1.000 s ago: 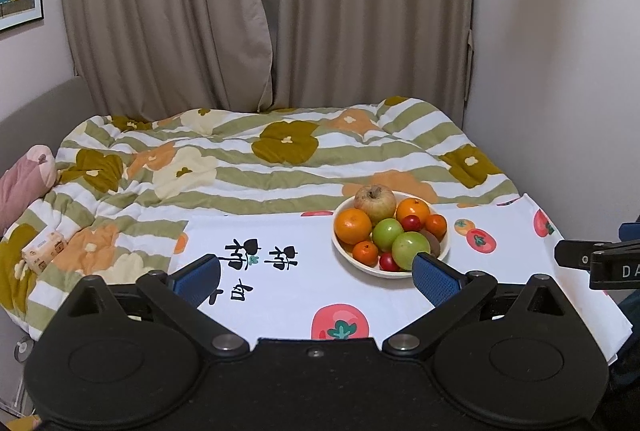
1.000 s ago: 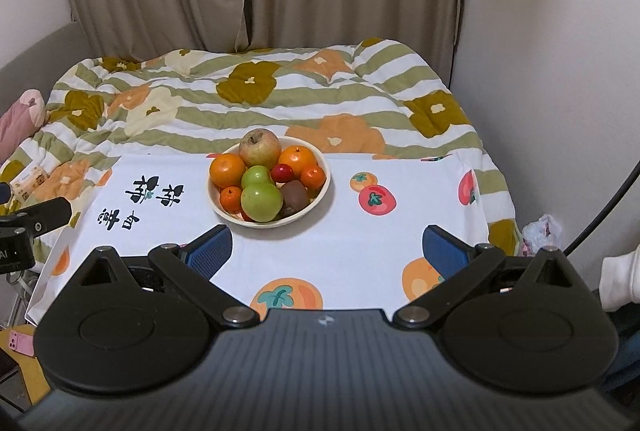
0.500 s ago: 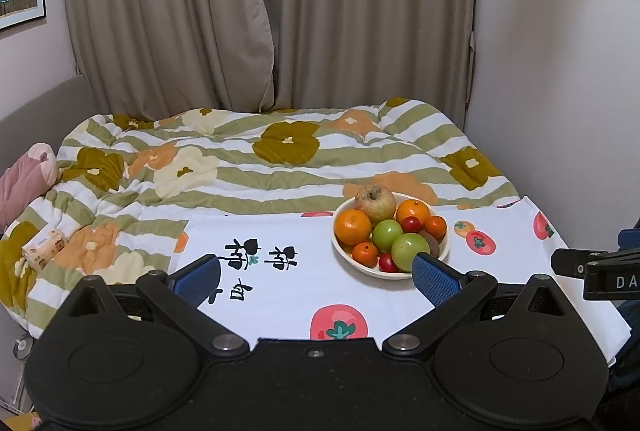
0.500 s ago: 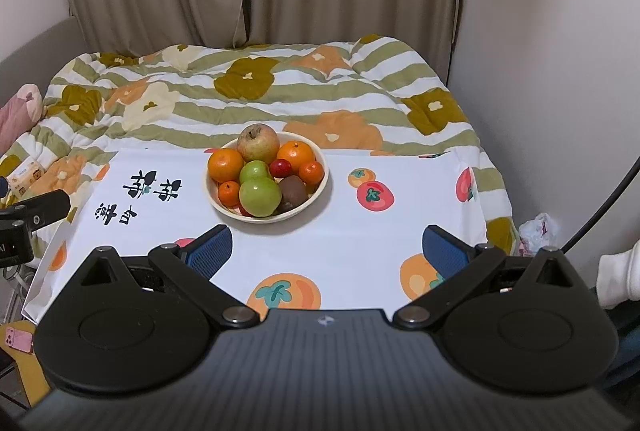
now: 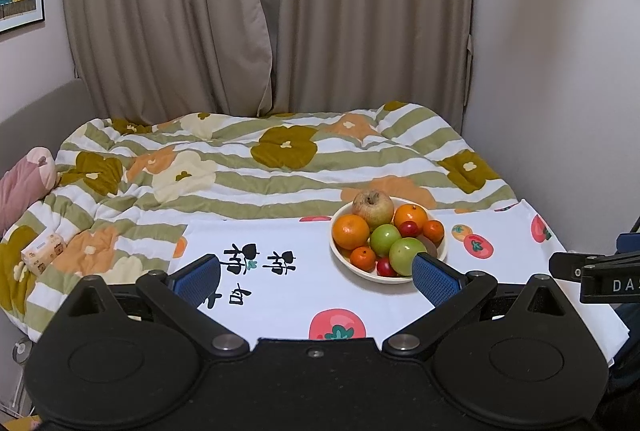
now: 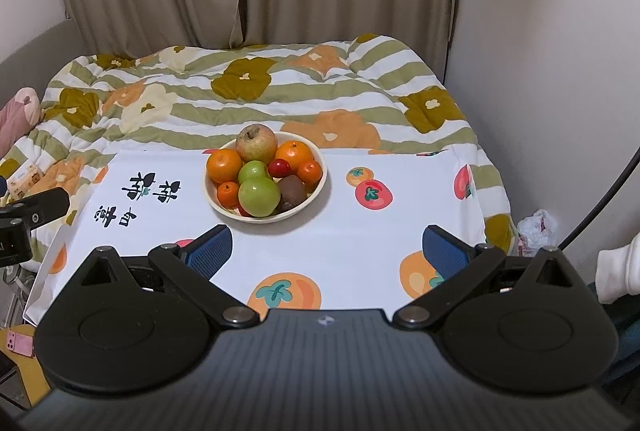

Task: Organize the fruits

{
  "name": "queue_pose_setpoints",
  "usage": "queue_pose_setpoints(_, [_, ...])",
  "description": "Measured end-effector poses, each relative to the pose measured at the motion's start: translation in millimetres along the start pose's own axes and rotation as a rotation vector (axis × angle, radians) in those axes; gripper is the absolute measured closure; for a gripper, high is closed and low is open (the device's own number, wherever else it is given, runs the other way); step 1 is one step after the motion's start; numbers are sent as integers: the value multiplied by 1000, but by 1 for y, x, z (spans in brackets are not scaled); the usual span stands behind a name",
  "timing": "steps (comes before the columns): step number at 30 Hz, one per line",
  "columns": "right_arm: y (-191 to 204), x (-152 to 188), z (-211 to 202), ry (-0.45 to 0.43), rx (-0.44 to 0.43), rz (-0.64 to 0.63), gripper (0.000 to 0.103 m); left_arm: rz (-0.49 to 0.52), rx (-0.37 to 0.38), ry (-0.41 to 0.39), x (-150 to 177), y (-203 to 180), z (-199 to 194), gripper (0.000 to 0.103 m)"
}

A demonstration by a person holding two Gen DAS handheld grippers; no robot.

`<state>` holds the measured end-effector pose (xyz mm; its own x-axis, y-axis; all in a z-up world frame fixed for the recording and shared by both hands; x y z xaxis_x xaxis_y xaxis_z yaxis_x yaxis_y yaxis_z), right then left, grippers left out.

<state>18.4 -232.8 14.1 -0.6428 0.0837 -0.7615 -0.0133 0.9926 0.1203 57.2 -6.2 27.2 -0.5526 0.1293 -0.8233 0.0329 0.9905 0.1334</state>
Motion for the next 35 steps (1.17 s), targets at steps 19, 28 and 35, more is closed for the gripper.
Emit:
queue_pose_setpoints(19, [-2,-1,-1,0,4,10,0,12,14,5,0,-1,-1,0])
queue_pose_setpoints(28, [-2,-1,-2,-2,0,23,0,15,40,-12,-2,-4,-6,0])
queue_pose_setpoints(35, [0,-3,-1,9,1,33,0,4,34,-23,-6,-5,-1,0])
Point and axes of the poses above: each gripper's, at about its wrist camera, not at the fingertips, and z roughly the way its jaws point, y to its left, x to its underside, the point moved 4 cm from there along z, roughly the way its jaws point, and after that the axes turned 10 degrees about -x, right-handed, at the moved point
